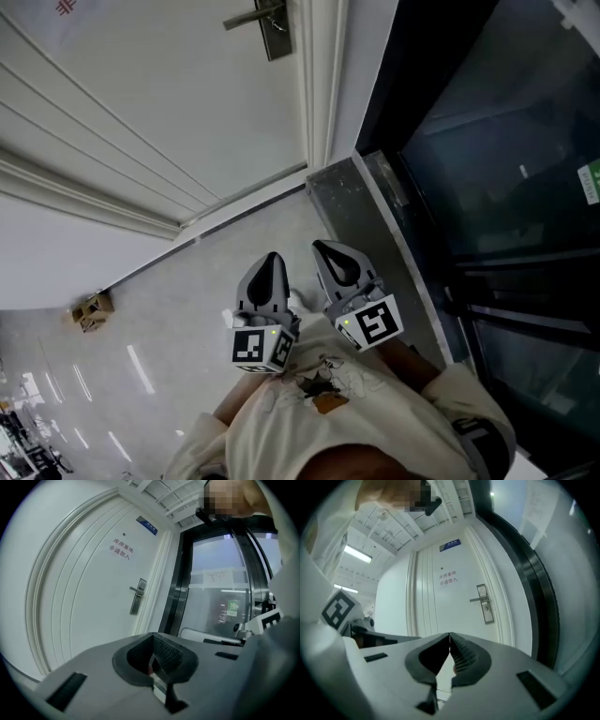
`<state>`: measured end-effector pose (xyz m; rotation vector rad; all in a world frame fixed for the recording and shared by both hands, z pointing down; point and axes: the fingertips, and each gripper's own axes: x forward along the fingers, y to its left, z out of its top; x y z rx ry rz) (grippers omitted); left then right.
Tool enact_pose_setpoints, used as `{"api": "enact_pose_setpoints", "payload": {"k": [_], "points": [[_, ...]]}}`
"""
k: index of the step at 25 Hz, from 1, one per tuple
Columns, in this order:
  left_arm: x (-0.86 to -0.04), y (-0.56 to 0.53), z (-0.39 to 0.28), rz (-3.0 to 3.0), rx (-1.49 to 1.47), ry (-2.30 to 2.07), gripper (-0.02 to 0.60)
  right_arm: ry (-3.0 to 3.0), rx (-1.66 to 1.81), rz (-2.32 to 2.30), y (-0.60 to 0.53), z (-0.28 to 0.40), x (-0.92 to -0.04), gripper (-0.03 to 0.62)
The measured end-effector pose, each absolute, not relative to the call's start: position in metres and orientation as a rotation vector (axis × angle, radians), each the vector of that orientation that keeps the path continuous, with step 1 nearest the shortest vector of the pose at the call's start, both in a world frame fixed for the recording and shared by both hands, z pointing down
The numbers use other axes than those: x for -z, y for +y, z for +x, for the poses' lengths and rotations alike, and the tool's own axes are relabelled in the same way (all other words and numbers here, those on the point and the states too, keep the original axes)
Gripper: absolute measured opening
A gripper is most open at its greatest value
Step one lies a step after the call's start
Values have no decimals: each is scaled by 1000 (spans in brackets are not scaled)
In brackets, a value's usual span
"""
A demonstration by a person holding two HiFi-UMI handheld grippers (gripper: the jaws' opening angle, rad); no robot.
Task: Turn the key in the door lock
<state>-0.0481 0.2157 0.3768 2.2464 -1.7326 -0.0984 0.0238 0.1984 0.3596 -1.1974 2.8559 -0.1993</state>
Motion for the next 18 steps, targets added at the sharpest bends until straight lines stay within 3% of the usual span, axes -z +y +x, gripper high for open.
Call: {"api": "enact_pose_setpoints", "payload": {"k": [14, 18], "points": [[-412, 136, -12, 2134, 119, -1627, 6, 2785, 105, -1177, 144, 72, -341, 13], [-403, 83, -28, 2150, 195, -1601, 6, 2811, 135, -1194, 102, 58, -353, 13]]}}
